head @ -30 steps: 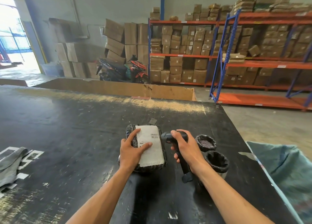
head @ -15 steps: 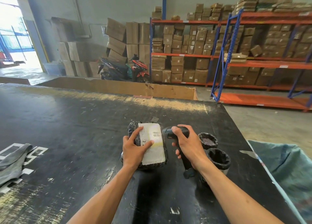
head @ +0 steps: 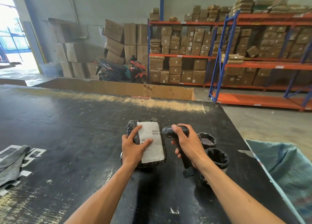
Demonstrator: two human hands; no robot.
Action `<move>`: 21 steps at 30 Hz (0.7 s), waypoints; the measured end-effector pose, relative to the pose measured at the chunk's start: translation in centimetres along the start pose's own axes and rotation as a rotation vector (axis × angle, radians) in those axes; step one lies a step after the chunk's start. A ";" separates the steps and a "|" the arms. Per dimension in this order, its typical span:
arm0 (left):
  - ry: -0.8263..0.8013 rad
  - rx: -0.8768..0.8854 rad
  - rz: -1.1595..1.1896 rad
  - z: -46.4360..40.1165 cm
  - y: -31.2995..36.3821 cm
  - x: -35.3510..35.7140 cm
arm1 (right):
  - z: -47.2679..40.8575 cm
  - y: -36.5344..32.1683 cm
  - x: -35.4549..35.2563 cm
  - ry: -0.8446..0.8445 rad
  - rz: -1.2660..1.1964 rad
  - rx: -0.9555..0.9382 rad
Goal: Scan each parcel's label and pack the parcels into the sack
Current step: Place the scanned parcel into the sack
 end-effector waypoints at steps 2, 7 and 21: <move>0.009 -0.008 0.002 -0.1 -0.1 -0.2 | -0.1 0.3 -0.1 0.002 -0.002 0.002; 0.033 -0.047 0.023 -0.5 -0.3 -1.3 | 0.5 3.7 0.2 0.019 0.044 0.080; 0.151 -0.103 0.036 -0.1 -2.2 -5.5 | 5.9 15.7 3.3 -0.062 0.281 0.354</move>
Point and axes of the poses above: each hand's wrist, its own z-axis away from the middle knuckle, its own x-axis out of the palm, y = z × x, the point moved 9 cm from there along -z, towards the middle knuckle, and after that the axes turned 4 degrees about -x, right-handed, at the moved point
